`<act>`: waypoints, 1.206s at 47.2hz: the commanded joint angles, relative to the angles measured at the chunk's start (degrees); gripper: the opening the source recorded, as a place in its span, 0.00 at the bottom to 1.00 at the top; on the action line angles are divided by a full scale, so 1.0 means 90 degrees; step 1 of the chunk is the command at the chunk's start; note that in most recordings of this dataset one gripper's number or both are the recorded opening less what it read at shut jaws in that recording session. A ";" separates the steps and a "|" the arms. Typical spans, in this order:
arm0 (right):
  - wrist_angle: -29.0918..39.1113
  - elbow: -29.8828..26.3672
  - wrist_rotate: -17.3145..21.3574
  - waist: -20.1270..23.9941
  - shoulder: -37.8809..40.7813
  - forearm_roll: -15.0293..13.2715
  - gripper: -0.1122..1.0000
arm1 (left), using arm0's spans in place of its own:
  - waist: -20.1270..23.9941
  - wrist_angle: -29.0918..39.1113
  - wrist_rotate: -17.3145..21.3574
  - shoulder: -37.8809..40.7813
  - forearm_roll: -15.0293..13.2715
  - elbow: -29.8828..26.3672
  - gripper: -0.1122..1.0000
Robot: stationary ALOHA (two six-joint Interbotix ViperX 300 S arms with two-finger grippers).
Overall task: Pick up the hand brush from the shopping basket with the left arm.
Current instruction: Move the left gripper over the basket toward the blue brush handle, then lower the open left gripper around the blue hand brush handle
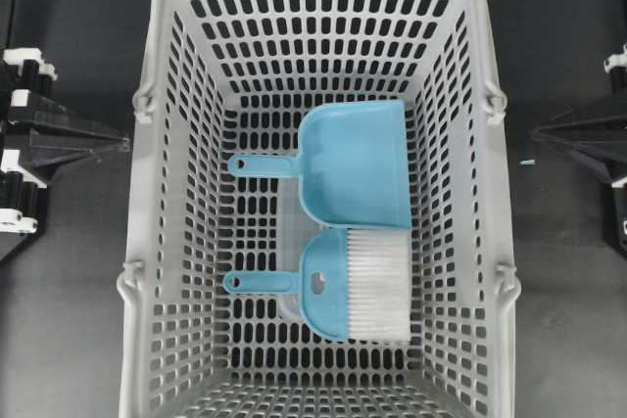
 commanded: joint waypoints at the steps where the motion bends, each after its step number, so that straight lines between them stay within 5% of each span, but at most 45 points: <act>1: -0.0020 -0.0117 0.0049 -0.0020 0.0088 0.0020 0.10 | 0.0029 0.0439 -0.0107 0.0127 0.0273 -0.0371 0.15; 10: 0.1143 -0.0322 0.0254 -0.0020 -0.0039 0.0146 0.09 | -0.0039 0.1836 -0.0205 0.0518 0.0273 -0.1318 0.10; 18: 0.2090 -0.0625 0.0273 -0.0020 -0.0127 0.0137 0.09 | -0.0234 0.3896 -0.0215 0.1064 0.0273 -0.2490 0.10; 31: 0.2646 -0.0723 0.0547 0.0146 -0.0264 0.0146 0.09 | -0.0537 0.6182 -0.0195 0.2451 0.0264 -0.4375 0.10; 48: 0.2666 -0.0693 0.0605 0.0146 -0.0391 0.0137 0.10 | -0.0859 0.6992 -0.0596 0.3838 0.0264 -0.5518 0.11; 52: 0.2646 -0.0674 0.0586 0.0146 -0.0400 0.0146 0.16 | -0.0859 0.7285 -0.0830 0.4082 0.0273 -0.5684 0.18; 57: 0.2666 -0.0645 0.0596 0.0146 -0.0400 0.0137 0.33 | -0.0869 0.7695 -0.1104 0.4355 0.0273 -0.5889 0.42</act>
